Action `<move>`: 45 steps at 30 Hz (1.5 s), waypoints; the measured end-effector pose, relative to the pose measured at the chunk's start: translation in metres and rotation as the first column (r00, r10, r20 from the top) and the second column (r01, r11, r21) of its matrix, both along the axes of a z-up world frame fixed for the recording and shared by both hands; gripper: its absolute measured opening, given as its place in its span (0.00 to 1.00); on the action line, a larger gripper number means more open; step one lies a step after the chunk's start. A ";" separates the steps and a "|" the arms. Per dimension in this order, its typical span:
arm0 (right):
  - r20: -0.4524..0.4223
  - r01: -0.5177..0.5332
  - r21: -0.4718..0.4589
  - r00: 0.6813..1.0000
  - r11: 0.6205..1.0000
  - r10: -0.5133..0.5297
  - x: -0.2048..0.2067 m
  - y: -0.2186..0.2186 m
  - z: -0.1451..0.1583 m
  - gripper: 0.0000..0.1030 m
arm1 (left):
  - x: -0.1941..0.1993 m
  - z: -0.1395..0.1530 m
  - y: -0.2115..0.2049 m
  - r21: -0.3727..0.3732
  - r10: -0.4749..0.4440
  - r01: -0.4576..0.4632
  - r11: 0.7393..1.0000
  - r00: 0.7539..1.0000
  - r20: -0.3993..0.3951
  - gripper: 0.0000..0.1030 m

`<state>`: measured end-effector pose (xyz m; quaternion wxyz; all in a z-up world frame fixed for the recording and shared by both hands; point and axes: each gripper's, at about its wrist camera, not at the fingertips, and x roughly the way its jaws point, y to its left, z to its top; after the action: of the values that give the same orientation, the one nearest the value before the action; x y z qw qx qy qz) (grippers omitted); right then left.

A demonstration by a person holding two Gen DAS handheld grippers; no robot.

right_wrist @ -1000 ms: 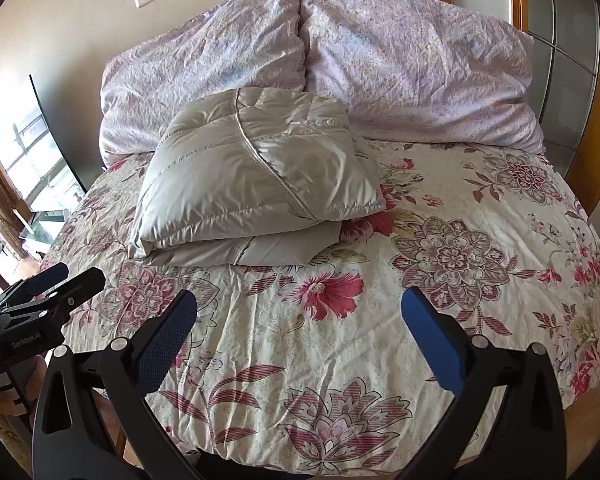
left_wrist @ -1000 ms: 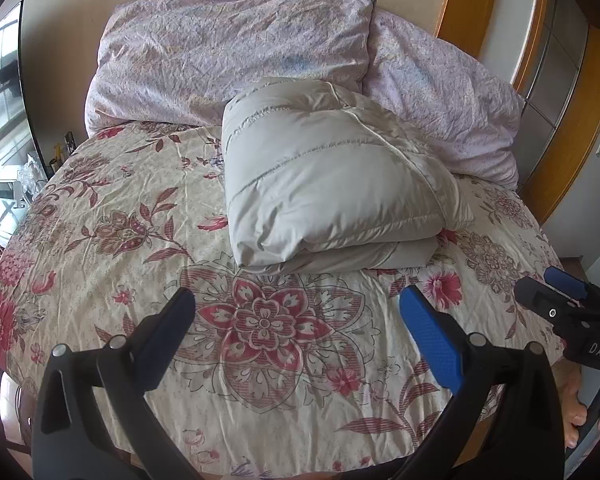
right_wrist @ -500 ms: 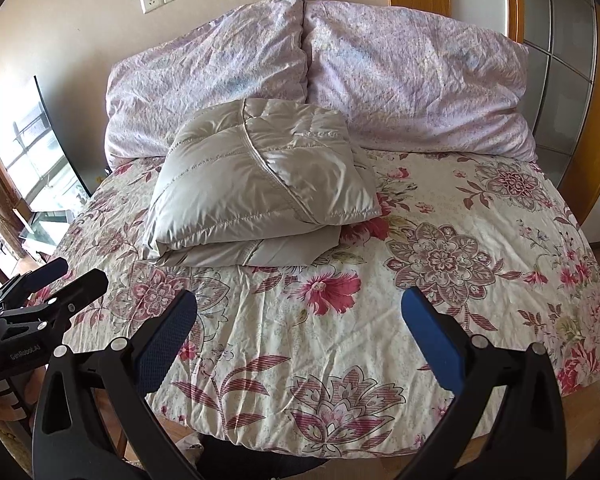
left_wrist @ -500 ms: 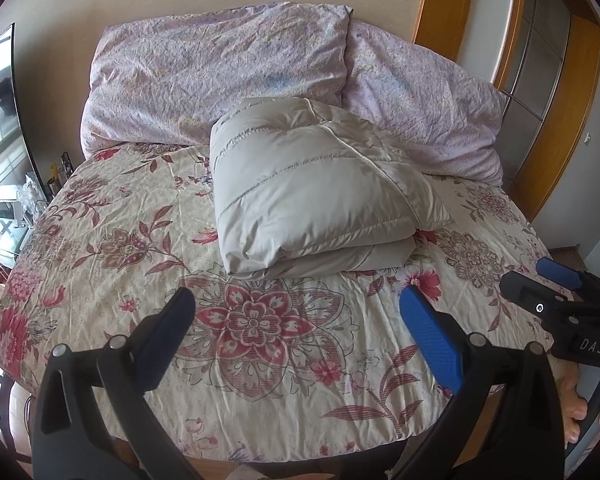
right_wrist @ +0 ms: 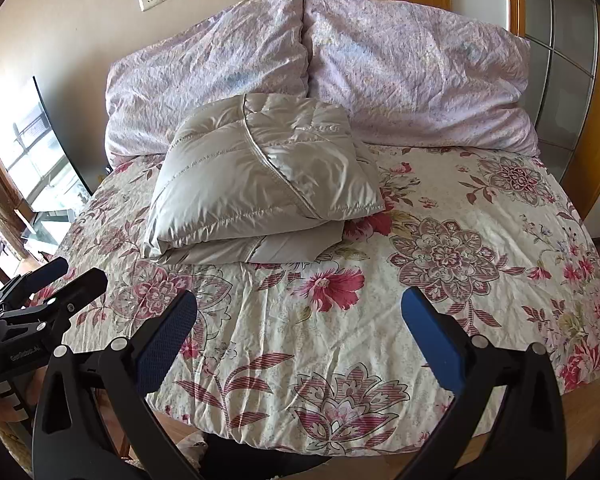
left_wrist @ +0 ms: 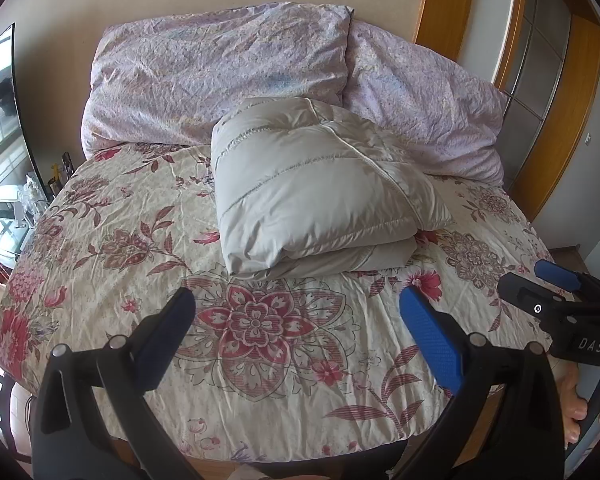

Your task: Fold large clothes

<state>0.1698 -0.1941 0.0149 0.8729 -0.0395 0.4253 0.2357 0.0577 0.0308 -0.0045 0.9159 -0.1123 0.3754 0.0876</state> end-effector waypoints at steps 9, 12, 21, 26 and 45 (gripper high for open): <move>-0.002 0.001 0.002 1.000 1.000 -0.001 0.001 0.000 0.000 0.99 | 0.000 0.000 0.000 0.001 0.000 0.000 1.000 1.000 -0.001 0.98; -0.008 0.000 0.006 1.000 1.000 0.000 0.002 0.001 -0.001 0.99 | 0.001 -0.001 0.000 0.000 -0.002 0.002 1.000 1.000 -0.002 0.98; -0.014 0.001 0.010 1.000 1.000 -0.001 0.004 0.000 -0.003 0.99 | 0.002 -0.001 0.001 0.000 -0.002 0.002 1.000 1.000 -0.003 0.98; -0.016 0.000 0.014 1.000 1.000 0.000 0.004 0.000 -0.004 0.99 | 0.002 -0.005 0.000 0.001 -0.007 0.007 1.000 1.000 -0.008 0.98; -0.021 -0.003 0.018 1.000 1.000 0.003 0.006 -0.001 -0.006 0.99 | 0.005 -0.008 0.001 0.000 -0.006 0.006 1.000 1.000 -0.013 0.98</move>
<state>0.1761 -0.1949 0.0094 0.8685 -0.0299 0.4321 0.2412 0.0625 0.0323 -0.0126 0.9137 -0.1104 0.3816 0.0856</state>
